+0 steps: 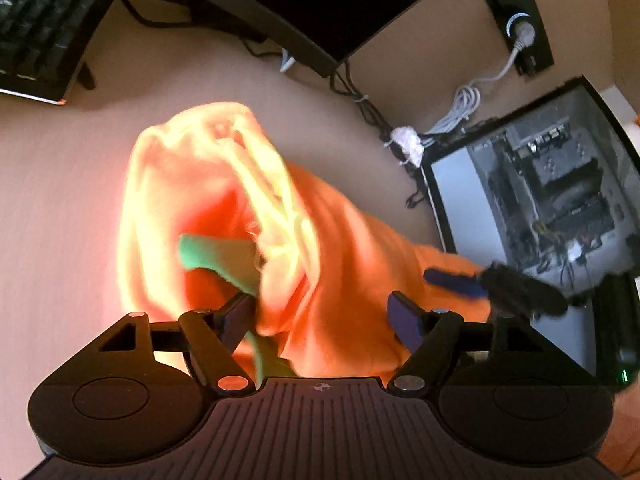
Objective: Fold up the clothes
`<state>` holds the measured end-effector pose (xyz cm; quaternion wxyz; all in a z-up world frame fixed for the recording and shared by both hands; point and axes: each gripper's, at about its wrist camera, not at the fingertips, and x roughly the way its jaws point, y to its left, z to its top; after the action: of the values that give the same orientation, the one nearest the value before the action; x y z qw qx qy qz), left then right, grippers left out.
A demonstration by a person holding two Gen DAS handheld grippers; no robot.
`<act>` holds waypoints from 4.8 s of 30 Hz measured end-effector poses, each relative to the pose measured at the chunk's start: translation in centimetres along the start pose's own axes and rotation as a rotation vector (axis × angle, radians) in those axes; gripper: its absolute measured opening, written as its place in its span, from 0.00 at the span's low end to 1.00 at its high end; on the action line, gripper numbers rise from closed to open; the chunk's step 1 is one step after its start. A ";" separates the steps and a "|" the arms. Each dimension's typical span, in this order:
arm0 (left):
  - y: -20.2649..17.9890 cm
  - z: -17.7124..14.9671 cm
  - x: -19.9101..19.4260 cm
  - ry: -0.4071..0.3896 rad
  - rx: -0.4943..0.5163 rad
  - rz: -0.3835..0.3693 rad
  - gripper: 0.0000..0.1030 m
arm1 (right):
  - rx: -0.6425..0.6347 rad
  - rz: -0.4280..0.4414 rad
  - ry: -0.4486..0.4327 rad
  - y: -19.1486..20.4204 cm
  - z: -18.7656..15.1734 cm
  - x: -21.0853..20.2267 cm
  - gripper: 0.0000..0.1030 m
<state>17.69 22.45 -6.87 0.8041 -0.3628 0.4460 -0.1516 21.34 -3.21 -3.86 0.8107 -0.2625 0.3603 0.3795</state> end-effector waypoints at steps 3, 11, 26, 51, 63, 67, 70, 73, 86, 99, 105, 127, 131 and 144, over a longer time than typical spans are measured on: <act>-0.8 0.7 0.9 -0.008 -0.010 -0.027 0.75 | -0.034 0.029 -0.014 0.8 0.8 -0.3 0.68; -2.5 2.4 -0.4 -0.078 0.057 -0.021 0.75 | -0.218 -0.167 0.039 2.9 0.4 5.6 0.73; -0.8 2.4 -2.6 -0.128 0.011 -0.006 0.80 | -0.320 -0.415 -0.106 1.0 1.7 4.0 0.12; -3.4 0.2 4.4 -0.003 0.164 0.063 0.83 | 0.400 -0.244 -0.216 -3.7 -2.4 -3.7 0.74; -6.4 3.5 -0.1 -0.211 0.302 0.008 0.91 | 0.612 -0.177 -0.050 -5.7 -7.3 2.6 1.00; -1.7 3.6 2.2 -0.130 0.173 0.133 0.87 | 0.615 -0.168 -0.062 -5.5 -7.6 2.2 1.00; 1.4 2.1 2.2 -0.084 0.097 0.156 0.84 | 0.627 -0.188 -0.073 -4.5 -8.0 1.6 1.00; 2.2 1.2 0.5 -0.097 0.092 0.150 0.84 | 0.620 -0.196 -0.064 -3.7 -7.8 1.5 1.00; 1.6 -0.1 -7.5 -0.251 0.068 0.327 0.88 | 0.516 -0.248 -0.050 -1.5 -6.0 -0.5 1.00; -0.8 0.6 0.8 -0.081 0.167 0.098 0.91 | 0.799 -0.205 -0.197 -5.2 -4.1 -1.0 1.00; -1.4 -1.5 2.4 -0.064 0.140 0.121 0.91 | 0.838 -0.235 -0.176 -4.8 -7.6 -1.7 1.00; -1.7 -4.3 -4.4 -0.228 0.014 0.366 0.92 | 0.495 -0.195 -0.339 -1.3 -6.4 -8.0 1.00; 0.5 -4.4 -5.7 -0.216 -0.059 0.404 0.89 | 0.476 -0.194 -0.303 0.3 -3.9 -5.0 0.83; -0.6 -5.0 -2.8 -0.212 0.012 0.401 0.20 | 0.299 -0.210 -0.229 5.0 -4.2 -2.1 0.74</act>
<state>12.02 21.42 -6.42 0.8626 -0.2760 0.4212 0.0473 14.76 -4.21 -5.50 0.9115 -0.1303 0.2887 0.2625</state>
